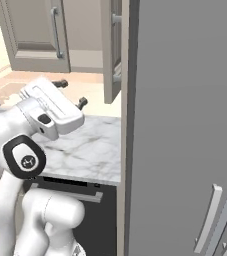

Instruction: Open the cabinet and move the ladle to the pot. Then close the cabinet.

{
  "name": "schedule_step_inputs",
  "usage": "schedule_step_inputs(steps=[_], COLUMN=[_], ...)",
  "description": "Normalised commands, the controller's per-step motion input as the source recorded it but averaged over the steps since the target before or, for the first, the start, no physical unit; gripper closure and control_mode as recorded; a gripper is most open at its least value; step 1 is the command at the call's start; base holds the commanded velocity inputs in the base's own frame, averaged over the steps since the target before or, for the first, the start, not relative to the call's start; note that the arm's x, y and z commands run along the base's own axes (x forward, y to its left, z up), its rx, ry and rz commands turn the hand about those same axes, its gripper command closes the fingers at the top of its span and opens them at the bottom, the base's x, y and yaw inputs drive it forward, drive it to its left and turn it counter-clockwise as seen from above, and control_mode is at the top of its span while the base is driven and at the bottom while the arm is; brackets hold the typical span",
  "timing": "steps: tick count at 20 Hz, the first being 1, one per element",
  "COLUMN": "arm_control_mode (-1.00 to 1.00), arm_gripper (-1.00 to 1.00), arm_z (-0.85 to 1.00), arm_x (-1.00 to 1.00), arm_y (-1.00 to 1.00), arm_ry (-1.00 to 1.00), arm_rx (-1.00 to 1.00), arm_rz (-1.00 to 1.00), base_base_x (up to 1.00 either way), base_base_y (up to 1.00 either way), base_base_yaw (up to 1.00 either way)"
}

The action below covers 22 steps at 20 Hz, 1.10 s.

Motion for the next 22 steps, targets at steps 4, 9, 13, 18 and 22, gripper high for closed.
schedule_step_inputs(steps=[4, 9, 13, 18, 22], arm_control_mode=[-1.00, -1.00, -1.00, -1.00, -1.00], arm_gripper=[-1.00, -1.00, -1.00, -1.00, -1.00], arm_z=[-0.35, -0.24, -0.21, -0.18, -0.05], arm_x=[0.21, 0.25, 0.18, 0.21, 0.22], arm_y=[-0.08, -0.12, -0.16, -0.10, -0.08], arm_ry=[0.00, 0.00, 0.00, 0.00, 0.00], arm_rx=[-0.02, -0.01, -0.02, -0.02, -0.02], arm_rz=[0.06, 0.06, 0.06, 0.07, 0.07], base_base_x=[0.00, 0.00, 0.00, 0.00, 0.00], base_base_y=[0.00, 0.00, 0.00, 0.00, 0.00], base_base_yaw=[0.00, 0.00, 0.00, 0.00, 0.00])
